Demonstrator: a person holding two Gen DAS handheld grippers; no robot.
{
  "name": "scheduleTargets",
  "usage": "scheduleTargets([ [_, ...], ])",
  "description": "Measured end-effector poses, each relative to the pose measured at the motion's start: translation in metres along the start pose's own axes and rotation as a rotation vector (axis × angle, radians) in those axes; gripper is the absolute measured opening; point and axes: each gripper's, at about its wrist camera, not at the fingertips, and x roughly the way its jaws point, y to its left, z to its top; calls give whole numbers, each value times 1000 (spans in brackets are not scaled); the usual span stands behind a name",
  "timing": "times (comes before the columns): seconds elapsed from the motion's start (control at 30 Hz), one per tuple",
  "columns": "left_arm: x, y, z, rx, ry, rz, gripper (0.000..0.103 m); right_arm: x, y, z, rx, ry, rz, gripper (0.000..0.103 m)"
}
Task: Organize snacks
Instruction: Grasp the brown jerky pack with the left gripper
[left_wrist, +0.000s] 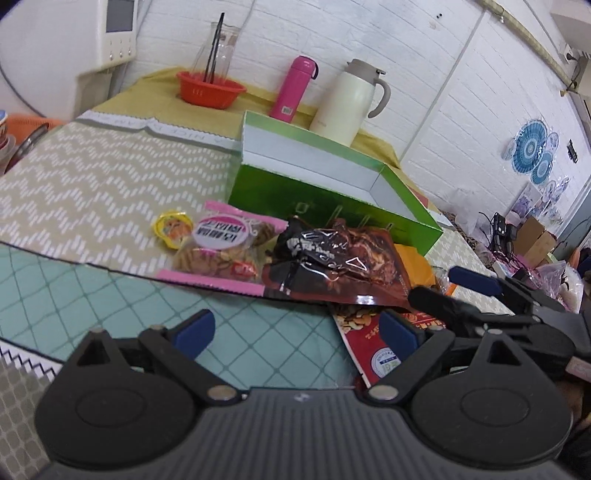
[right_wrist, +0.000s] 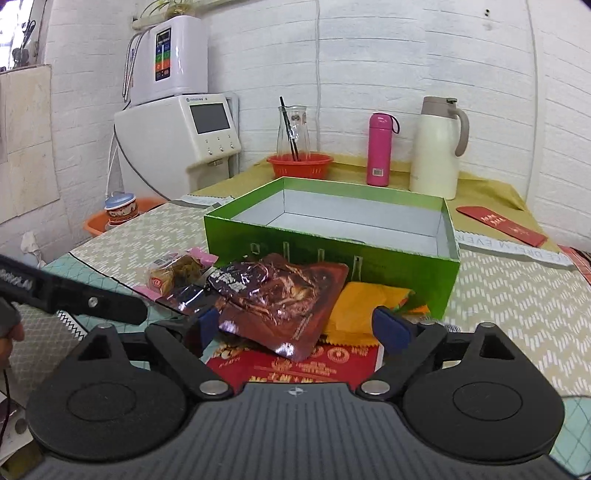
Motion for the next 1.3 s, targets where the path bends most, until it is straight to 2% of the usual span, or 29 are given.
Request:
scheduleTargets([
  [0.07,0,1,-3,-13,-2,-20,92,14,-4,8,-24,6,3,103],
  [0.2,10,-1,-1,-39,2,-41,92,53,-15,21,-39,83,-26,103],
  [0.3,24,-2,3,-65,5,-42,92,68,-27,21,12,99,-21,103],
  [0.4,36,-2,6,-90,8,-39,92,66,-36,20,84,106,5,103],
  [0.43,39,-2,7,-98,7,-40,92,61,-36,20,85,106,28,89],
  [0.47,41,0,9,-107,8,-39,91,55,-35,19,85,109,45,70],
  [0.5,43,0,9,-113,8,-37,91,49,-34,17,86,118,86,58],
  [0.6,45,4,8,-125,3,-25,88,29,-29,5,114,167,239,58],
  [0.67,44,7,8,-136,0,-29,82,19,-20,-2,66,173,258,58],
  [0.73,43,8,8,-142,6,-41,52,14,-14,-2,23,154,217,61],
  [0.77,42,10,7,-148,11,-34,49,14,-13,2,4,136,184,67],
  [0.83,42,14,6,-167,13,-28,49,20,-15,10,-1,110,134,79],
  [0.87,42,16,5,-177,8,-31,49,24,-16,14,4,99,124,89],
  [0.9,42,17,6,-192,6,-34,55,29,-16,17,6,88,124,99],
  [0.97,41,20,7,-225,-11,-25,68,43,-15,21,7,99,120,102],
  [1.07,44,21,11,-207,-30,12,67,59,-16,19,37,143,96,102],
  [1.13,48,21,14,-200,-35,12,62,60,-18,16,77,144,124,102],
  [1.2,52,21,18,-204,-31,8,58,60,-18,12,95,161,147,95],
  [1.27,54,22,20,-208,-25,-10,51,55,-15,11,67,143,108,79],
  [1.3,53,22,20,-217,-25,-11,47,53,-16,11,72,138,96,60],
])
